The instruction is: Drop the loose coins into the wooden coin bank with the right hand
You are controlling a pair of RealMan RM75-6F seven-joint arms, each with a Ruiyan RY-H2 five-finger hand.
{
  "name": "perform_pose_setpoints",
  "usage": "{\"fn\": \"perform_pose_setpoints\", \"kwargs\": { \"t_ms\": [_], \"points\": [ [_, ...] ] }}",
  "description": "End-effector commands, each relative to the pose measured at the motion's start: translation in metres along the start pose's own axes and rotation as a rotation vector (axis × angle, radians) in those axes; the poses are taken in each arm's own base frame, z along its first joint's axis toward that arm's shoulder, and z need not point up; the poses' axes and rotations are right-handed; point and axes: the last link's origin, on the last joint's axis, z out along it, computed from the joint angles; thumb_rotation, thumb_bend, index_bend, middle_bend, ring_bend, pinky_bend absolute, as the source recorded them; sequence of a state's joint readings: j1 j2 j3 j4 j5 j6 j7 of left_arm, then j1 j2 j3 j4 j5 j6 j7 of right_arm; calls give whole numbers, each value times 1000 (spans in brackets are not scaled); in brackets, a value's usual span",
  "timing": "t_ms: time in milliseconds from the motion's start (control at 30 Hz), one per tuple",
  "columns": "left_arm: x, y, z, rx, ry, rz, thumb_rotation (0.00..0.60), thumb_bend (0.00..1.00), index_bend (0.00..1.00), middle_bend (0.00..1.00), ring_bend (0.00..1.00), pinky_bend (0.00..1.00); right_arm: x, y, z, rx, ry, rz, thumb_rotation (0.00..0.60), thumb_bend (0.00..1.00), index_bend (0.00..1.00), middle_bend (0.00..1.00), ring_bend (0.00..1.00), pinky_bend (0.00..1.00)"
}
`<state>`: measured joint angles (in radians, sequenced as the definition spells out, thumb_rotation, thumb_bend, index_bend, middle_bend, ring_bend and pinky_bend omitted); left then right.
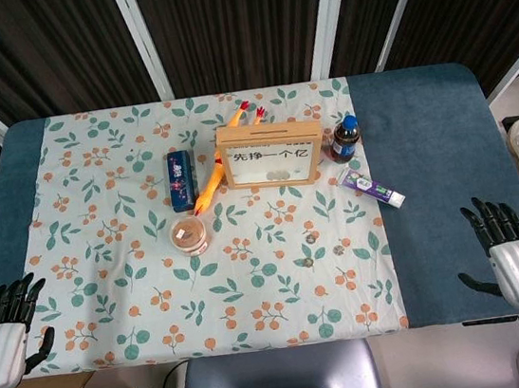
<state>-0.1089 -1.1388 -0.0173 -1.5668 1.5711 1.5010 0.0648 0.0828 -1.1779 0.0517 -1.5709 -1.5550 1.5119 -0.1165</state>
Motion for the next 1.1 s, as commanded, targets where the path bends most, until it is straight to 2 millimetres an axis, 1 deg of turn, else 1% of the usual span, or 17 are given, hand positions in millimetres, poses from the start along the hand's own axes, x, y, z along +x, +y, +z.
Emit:
{"fn": "perform_pose_setpoints", "kwargs": {
  "t_ms": [33,133,233,333,400,533,667,800,967,1033,1100],
  "points": [
    [0,1,0,-2,0,1,600,430,0,0,0,0,0,0,0,0,-2,0,600,189,0,0,0,0],
    [-2,1,1,-2,-6,2,600,431,0,0,0,0,-2,-1,1,7,-5,-2,600,189,0,0,0,0],
    [-2,2,2,-6,-10,0,600,432,0,0,0,0,-9,-8,7,49,-25,14,600,189,23,0,0,0],
    [-1,2,1,-10,-2,-2,600,433,0,0,0,0,-20,-20,18,120,-52,8,600,190,151,0,0,0],
    [0,2,1,-16,-1,-10,600,433,0,0,0,0,-26,-29,28,164,-69,-5,600,220,235,0,0,0],
    [0,1,2,-15,-1,-14,600,430,0,0,0,0,-41,-62,55,293,-99,-39,600,325,353,0,0,0],
    [2,1,1,-28,5,-31,600,429,0,0,0,0,-61,-87,77,343,-124,-38,600,336,445,0,0,0],
    [4,-1,1,-32,18,-47,600,425,0,0,0,0,-86,-111,94,358,-190,-10,600,339,491,4,0,0],
    [4,-1,0,-43,19,-56,600,424,0,0,0,0,-106,-133,105,380,-219,0,600,344,489,6,0,0],
    [5,-2,0,-46,19,-58,600,423,0,0,0,0,-113,-141,109,383,-232,11,600,378,495,6,0,0],
    [5,-2,0,-48,19,-60,600,424,0,0,0,0,-117,-145,112,386,-239,13,600,440,499,8,0,0]
  ]
}}
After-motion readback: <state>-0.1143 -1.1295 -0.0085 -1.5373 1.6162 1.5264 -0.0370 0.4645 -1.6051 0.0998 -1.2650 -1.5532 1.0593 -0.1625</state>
